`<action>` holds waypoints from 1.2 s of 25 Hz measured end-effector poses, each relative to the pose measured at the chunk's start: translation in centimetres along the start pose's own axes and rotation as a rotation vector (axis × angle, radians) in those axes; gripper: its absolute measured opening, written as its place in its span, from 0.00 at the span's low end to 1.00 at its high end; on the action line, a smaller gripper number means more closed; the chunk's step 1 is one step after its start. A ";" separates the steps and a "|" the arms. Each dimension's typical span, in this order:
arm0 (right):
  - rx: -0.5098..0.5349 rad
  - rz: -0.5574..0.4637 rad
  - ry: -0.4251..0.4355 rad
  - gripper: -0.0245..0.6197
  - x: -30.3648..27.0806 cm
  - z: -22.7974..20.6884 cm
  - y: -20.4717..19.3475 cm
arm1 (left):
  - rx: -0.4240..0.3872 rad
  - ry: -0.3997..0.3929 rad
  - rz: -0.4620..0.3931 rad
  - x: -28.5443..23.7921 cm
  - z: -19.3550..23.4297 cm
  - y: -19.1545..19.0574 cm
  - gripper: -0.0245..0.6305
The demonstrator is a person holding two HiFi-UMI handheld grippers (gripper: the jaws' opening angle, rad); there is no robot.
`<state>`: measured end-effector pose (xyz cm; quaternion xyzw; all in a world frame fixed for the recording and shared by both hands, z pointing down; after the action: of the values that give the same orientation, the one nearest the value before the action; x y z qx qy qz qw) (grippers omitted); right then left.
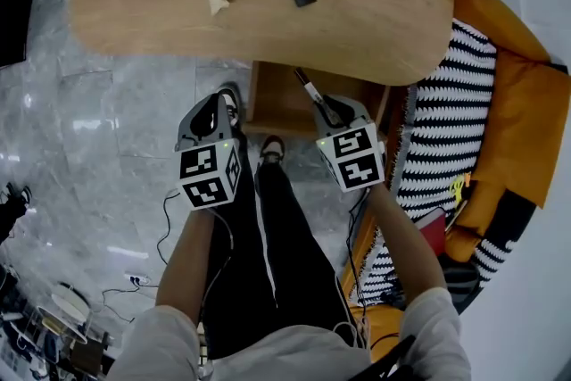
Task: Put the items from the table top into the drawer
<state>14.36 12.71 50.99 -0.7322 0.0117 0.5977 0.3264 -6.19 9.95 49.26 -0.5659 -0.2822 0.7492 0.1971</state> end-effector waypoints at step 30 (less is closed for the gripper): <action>-0.114 -0.060 -0.086 0.24 -2.4 -3.8 9.2 | 0.018 0.033 0.000 -1.9 5.2 5.4 0.05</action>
<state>13.25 2.67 49.10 -0.7232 -0.0586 0.6182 0.3022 -10.52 3.63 48.27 -0.5765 -0.2721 0.7421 0.2070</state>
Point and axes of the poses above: the fingertips, and each gripper's own axes: x backward along the fingers, z to its left, y out of its top, the point moved 3 cm from there along x, backward along the fingers, and after that the axes turned 1 degree about -y, right-handed, at the moved point
